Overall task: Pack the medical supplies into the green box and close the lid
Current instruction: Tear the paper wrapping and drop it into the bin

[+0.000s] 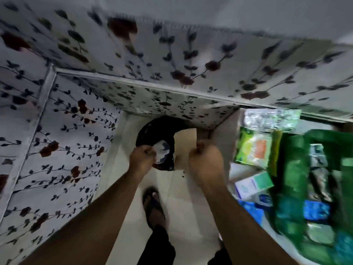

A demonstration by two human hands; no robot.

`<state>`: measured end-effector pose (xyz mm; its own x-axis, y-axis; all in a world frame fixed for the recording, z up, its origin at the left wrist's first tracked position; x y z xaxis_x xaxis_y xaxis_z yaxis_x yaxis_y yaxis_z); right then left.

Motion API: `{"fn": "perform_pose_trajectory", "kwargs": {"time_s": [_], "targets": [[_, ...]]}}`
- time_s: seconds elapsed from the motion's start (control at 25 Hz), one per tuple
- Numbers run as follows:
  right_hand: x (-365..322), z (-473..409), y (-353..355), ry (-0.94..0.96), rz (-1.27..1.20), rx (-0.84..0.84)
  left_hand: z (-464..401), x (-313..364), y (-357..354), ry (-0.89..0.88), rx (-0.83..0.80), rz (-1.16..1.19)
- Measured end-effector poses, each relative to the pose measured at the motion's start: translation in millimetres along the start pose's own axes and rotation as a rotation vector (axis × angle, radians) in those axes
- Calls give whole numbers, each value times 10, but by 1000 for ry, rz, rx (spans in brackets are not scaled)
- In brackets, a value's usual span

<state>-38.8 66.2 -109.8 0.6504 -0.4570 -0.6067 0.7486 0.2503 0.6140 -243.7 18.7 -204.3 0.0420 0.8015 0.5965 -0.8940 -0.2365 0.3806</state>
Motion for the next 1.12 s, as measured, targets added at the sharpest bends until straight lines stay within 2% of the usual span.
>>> {"fn": "perform_pose_trajectory", "kwargs": {"time_s": [0.12, 0.24, 0.36, 0.52, 0.68, 0.84, 0.96, 1.12], "targets": [[255, -530, -1073, -68, 60, -90, -836, -315, -63, -7, -43, -147], [557, -917, -1746, -130, 100, -82, -1428, -519, -201, -45, -86, -229], [713, -1181, -2064, -155, 78, -48, -1733, -642, -351, -6, -194, -230], [757, -1306, -2246, -198, 51, -82, -2020, -819, -377, -17, -239, -242], [667, -1019, -2032, -191, 61, -125, -1585, -625, -90, 78, -182, -94], [454, -594, -1447, -154, -24, -132, -893, -292, 123, 87, -193, 8], [167, -236, -875, -80, -77, -118, -276, 45, 188, 28, -161, 31], [-105, 228, 111, 96, -103, -15, 634, 564, 1, -78, -168, -55]]}}
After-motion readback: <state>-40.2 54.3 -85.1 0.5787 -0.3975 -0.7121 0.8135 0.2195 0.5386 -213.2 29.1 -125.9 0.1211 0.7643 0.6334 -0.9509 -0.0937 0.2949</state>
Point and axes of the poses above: each hand's wrist, its own z-axis away from the middle knuckle, its own y-axis out of the back of the hand, x = y × z, the point moved 3 cm from there along -z, towards the middle knuckle, and after that the axes turned 1 degree about z, right-handed, at the moved point
